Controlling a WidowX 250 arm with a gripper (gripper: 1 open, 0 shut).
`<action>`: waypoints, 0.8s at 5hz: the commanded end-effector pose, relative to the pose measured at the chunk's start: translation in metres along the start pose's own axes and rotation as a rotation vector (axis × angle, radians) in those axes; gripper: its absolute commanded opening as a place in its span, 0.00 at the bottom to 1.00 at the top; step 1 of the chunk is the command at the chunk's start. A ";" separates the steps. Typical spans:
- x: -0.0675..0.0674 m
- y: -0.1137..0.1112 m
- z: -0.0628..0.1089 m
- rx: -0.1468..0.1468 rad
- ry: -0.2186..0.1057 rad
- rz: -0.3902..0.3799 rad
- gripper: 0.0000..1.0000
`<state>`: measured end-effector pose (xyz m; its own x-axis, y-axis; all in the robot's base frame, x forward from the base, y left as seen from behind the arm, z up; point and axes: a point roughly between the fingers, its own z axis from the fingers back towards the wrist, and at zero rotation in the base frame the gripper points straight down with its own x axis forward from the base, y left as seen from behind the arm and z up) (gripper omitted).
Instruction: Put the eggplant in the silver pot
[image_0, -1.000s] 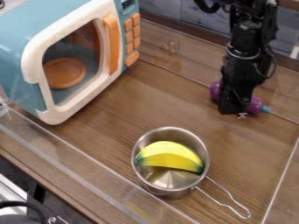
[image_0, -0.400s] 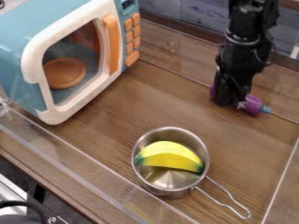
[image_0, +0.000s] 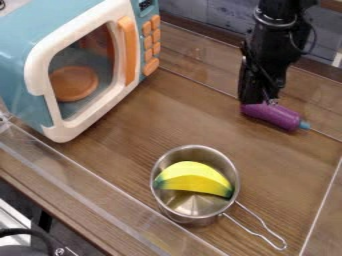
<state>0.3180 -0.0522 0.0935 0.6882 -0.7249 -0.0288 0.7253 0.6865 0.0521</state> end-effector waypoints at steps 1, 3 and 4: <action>0.008 0.012 0.019 0.053 -0.070 -0.003 1.00; 0.016 0.016 0.005 0.057 -0.080 -0.029 1.00; 0.021 0.016 -0.001 0.061 -0.089 -0.055 1.00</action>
<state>0.3353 -0.0554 0.0748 0.6419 -0.7667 0.0070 0.7643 0.6405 0.0750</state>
